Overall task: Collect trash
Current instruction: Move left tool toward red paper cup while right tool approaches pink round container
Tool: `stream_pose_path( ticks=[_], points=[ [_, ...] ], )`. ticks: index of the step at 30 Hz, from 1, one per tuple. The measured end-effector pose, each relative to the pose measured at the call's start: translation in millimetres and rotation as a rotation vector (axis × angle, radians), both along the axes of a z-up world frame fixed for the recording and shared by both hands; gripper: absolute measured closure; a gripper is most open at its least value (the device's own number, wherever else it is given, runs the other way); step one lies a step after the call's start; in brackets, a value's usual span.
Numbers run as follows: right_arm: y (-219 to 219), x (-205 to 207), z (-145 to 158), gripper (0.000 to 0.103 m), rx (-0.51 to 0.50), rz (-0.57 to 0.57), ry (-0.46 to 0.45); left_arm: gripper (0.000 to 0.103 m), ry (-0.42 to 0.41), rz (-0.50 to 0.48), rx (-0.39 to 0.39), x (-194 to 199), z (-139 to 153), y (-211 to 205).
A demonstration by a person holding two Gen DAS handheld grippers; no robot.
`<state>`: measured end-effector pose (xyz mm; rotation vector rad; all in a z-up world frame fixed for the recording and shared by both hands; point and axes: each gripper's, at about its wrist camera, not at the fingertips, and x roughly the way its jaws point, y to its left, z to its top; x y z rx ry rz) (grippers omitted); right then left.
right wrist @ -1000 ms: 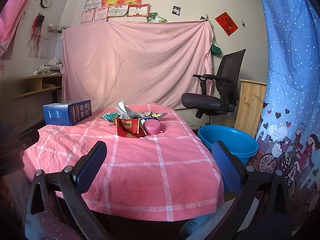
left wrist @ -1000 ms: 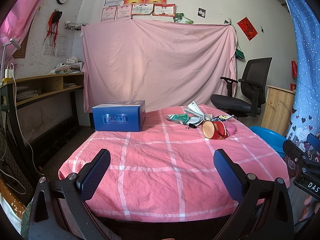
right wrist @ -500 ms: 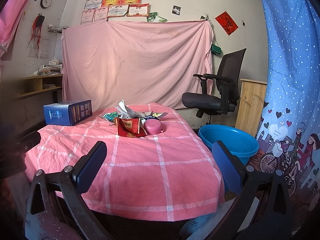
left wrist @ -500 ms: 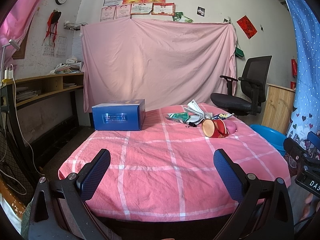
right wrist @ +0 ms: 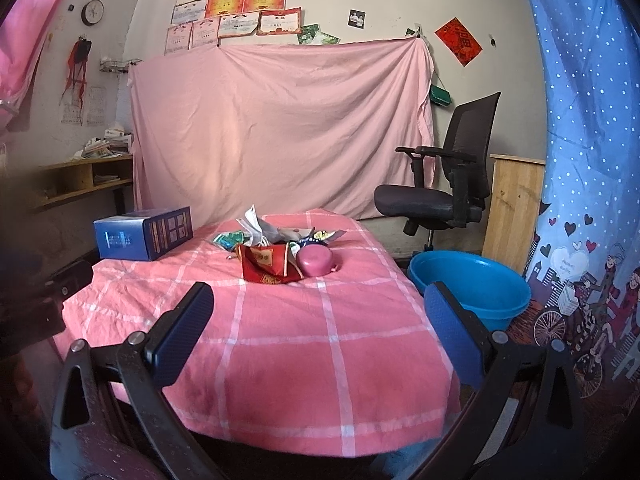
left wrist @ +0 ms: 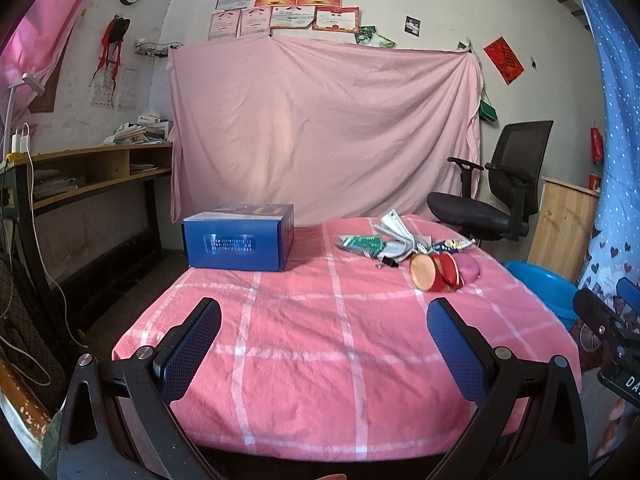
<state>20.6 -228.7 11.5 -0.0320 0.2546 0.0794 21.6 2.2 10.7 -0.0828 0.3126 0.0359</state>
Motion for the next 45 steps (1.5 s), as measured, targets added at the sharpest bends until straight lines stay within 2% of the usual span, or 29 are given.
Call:
stream_pose_path(
  ticks=[6,14,19,26,32,35,38,40,45],
  points=[
    [-12,25,17,0.0,-0.024,0.015,-0.061,0.002,-0.029,0.023,-0.045,25,14,1],
    [-21,54,38,0.0,-0.046,0.029,-0.151,0.002,-0.128,0.045,-0.049,52,36,-12],
    [-27,81,42,0.0,-0.067,0.035,-0.195,0.002,-0.142,0.045,-0.058,72,39,-22],
    [-35,115,32,0.0,-0.084,0.055,-0.15,0.002,-0.092,0.029,-0.085,105,22,-34],
    [-42,157,12,0.0,-0.068,0.135,-0.021,0.003,0.006,-0.018,-0.121,135,1,-41],
    [-40,175,-1,0.0,-0.071,0.177,0.058,0.012,0.049,-0.063,-0.137,146,-5,-48],
    [-39,184,-9,0.0,-0.075,0.185,0.107,0.029,0.118,-0.11,-0.14,159,-12,-55],
    [-40,196,-22,0.0,-0.064,0.206,0.191,0.043,0.155,-0.135,-0.144,165,-17,-60],
    [-37,203,-33,0.001,-0.061,0.238,0.258,0.056,0.227,-0.183,-0.153,175,-25,-66]
  ],
)
